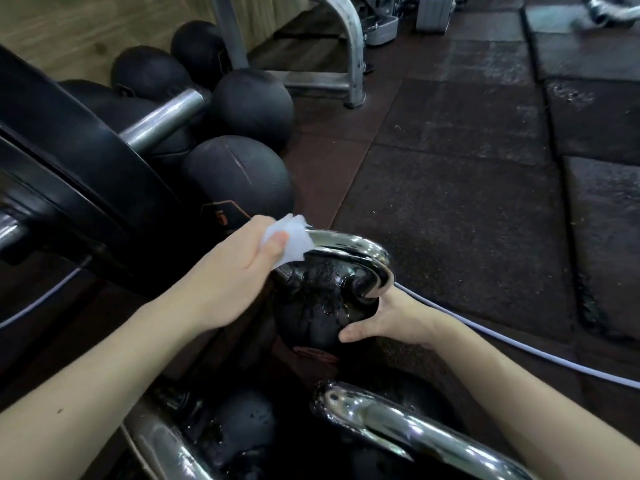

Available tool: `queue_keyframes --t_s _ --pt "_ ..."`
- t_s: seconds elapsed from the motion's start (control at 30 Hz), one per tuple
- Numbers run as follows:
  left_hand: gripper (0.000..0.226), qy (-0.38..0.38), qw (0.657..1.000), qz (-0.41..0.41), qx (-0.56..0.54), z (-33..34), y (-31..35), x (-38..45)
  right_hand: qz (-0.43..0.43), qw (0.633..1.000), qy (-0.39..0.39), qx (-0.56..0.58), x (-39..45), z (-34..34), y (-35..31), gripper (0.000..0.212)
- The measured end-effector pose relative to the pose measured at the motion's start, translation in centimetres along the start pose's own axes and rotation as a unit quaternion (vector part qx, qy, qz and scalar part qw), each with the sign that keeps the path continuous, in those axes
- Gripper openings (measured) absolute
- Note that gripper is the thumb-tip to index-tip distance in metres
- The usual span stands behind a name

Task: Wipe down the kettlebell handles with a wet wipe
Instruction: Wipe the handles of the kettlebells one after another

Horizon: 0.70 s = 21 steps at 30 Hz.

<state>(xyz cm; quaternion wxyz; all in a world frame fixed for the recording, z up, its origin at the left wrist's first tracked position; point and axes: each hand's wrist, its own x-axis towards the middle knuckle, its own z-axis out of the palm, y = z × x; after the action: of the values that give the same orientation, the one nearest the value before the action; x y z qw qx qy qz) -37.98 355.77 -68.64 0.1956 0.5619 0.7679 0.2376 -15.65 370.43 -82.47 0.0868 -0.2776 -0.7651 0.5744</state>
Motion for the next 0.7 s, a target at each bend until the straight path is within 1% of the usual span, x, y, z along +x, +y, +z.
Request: queue_keyframes --t_s 0.03,0.07,0.1,0.13,0.2,0.23,0.27,0.3,0.33,0.37,0.4,0.47,0.53,0.6,0.67,0.7 --pt "0.047 0.003 0.997 0.034 0.063 0.3 1.1 0.5 0.006 1.000 0.000 0.001 0.0 0.1 0.1 0.103" --pt "0.049 0.006 0.987 0.072 0.145 0.9 2.5 1.1 0.010 1.000 0.001 -0.001 -0.1 0.0 -0.1 0.103" --pt "0.053 0.015 0.966 0.105 0.235 1.9 4.0 1.5 0.012 1.000 0.002 -0.003 -0.1 0.0 -0.2 0.101" --pt "0.056 0.026 0.944 0.130 0.303 3.2 5.7 1.7 0.015 1.000 -0.009 -0.002 -0.1 0.0 -0.6 0.094" --pt "0.053 0.051 0.913 0.186 0.358 6.2 8.3 1.8 0.007 0.999 -0.037 -0.025 -0.4 -0.1 -1.1 0.071" --pt "0.049 0.063 0.906 0.211 0.360 7.3 9.1 1.8 0.001 0.998 -0.043 -0.056 -0.5 -0.1 -1.3 0.068" --pt "0.046 0.067 0.904 0.226 0.356 8.1 9.3 1.8 -0.009 0.996 -0.035 -0.082 -0.5 -0.1 -1.5 0.071" --pt "0.043 0.069 0.904 0.230 0.353 8.3 9.2 1.8 -0.019 0.995 -0.017 -0.096 -0.6 -0.1 -1.5 0.084" --pt "0.042 0.077 0.905 0.225 0.354 8.1 8.8 1.7 -0.033 0.995 0.002 -0.097 -0.5 -0.1 -1.6 0.093" --pt "0.043 0.081 0.908 0.210 0.354 7.3 8.5 1.5 -0.029 0.996 0.010 -0.087 -0.7 -0.1 -1.7 0.095" --pt "0.046 0.081 0.915 0.186 0.347 6.5 7.9 1.2 -0.029 0.997 0.007 -0.068 -0.7 -0.2 -1.8 0.093" --pt "0.055 0.089 0.940 0.117 0.309 4.7 6.1 0.4 -0.011 0.999 0.004 -0.048 -0.5 -0.1 -1.6 0.095" --pt "0.058 0.076 0.963 0.045 0.256 2.7 4.0 -0.6 -0.004 0.998 0.013 -0.056 -0.5 0.0 -1.4 0.099" --pt "0.052 0.063 0.977 0.006 0.205 1.2 2.2 -1.6 0.005 0.997 0.017 -0.081 -0.9 0.1 -2.3 0.095" --pt "0.048 0.061 0.979 -0.011 0.197 0.1 1.4 -2.5 0.030 0.992 0.029 -0.119 -1.6 -0.3 -3.9 0.091" --pt "0.046 0.064 0.978 -0.020 0.199 -0.3 1.4 -3.0 0.057 0.987 0.002 -0.148 -2.1 -0.7 -4.9 0.093"
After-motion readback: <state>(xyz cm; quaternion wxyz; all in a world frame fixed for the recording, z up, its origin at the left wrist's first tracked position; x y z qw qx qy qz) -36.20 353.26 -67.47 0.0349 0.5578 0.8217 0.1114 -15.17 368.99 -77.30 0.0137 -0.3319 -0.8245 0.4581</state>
